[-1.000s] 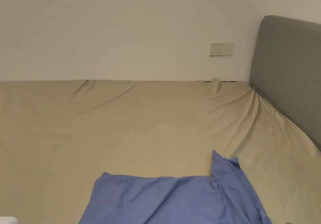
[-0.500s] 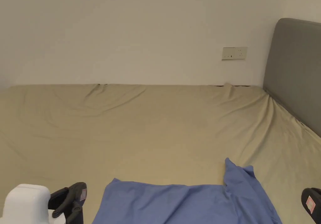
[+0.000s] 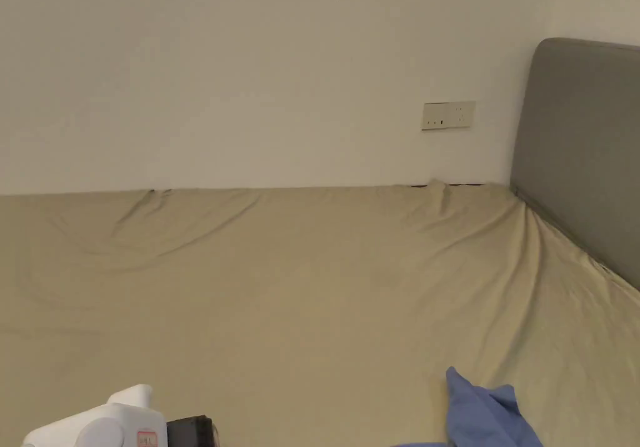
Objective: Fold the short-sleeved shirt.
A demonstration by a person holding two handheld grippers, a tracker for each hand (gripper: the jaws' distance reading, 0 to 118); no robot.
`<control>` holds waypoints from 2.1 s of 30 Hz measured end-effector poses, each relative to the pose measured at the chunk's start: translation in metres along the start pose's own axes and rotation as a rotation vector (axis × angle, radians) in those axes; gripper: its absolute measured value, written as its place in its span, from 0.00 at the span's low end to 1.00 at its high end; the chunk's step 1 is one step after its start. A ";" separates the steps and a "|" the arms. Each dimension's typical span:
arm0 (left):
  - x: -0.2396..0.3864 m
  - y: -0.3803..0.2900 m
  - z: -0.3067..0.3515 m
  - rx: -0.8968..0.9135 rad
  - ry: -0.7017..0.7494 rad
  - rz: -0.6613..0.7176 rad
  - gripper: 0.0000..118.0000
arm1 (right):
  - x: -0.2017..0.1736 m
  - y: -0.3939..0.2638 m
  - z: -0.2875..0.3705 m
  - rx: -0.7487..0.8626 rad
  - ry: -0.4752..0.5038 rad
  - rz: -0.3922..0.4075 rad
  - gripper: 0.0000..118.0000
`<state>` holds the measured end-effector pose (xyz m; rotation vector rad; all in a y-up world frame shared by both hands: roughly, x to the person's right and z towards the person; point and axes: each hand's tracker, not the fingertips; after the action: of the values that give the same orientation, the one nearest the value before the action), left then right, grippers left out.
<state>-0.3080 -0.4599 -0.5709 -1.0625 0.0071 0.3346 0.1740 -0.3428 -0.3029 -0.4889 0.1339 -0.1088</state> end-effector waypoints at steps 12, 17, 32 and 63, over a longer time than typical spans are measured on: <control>0.016 -0.028 -0.042 0.043 0.205 -0.256 0.11 | 0.038 -0.014 -0.086 -0.203 -0.056 -0.023 0.95; 0.026 -0.041 -0.022 0.063 0.127 -0.264 0.05 | 0.070 0.000 -0.172 -0.331 -0.085 -0.052 1.00; 0.023 -0.062 0.019 0.136 0.073 -0.254 0.05 | 0.059 -0.031 -0.266 -0.402 -0.143 0.031 0.04; 0.010 -0.239 0.432 1.184 -0.032 -0.136 0.05 | -0.091 0.079 0.206 0.651 0.087 0.072 0.04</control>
<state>-0.3003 -0.1927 -0.1564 0.1161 0.0929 0.1660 0.1221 -0.1667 -0.1510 0.1707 0.1907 -0.0966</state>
